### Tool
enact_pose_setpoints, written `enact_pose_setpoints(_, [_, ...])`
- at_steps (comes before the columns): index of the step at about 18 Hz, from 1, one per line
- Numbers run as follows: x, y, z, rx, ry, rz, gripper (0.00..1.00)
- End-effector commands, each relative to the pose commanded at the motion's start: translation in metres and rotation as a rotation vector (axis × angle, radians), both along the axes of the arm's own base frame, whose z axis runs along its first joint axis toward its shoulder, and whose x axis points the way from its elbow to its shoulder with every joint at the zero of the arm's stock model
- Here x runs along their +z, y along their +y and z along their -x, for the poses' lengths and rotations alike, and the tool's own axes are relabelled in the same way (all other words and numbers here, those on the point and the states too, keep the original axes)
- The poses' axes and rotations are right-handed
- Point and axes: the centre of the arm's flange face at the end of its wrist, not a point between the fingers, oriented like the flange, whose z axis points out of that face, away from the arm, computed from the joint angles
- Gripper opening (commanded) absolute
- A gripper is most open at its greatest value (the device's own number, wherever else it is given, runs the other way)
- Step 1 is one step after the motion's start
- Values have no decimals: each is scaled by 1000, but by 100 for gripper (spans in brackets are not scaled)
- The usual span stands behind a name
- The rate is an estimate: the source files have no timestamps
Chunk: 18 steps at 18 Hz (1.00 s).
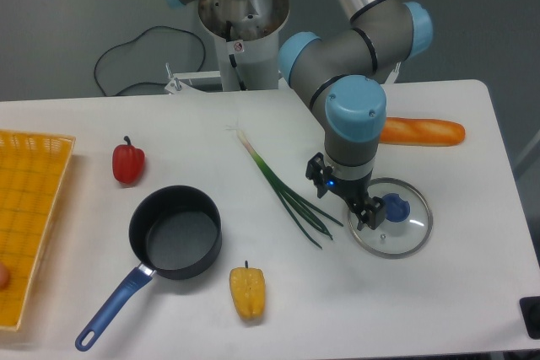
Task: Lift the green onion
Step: 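Move the gripper from the glass lid over the green onion stalks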
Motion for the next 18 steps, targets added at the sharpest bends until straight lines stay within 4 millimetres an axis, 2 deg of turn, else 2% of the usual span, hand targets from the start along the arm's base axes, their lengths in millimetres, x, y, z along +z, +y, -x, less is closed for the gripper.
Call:
enact_pose_setpoints(2, [-7,-9,-3,67,-14,15,100])
enact_pose_setpoints(4, [-4,-11,-8,109,-12,17,100])
enact_pose_setpoints(9, [-28,-15,-28,281,-55,47,100])
enact_pose_setpoints(14, [-44,4,-64,494,-78,68,100])
enact_pose_setpoints(18, [-31,15,-77,508,-58,54,100])
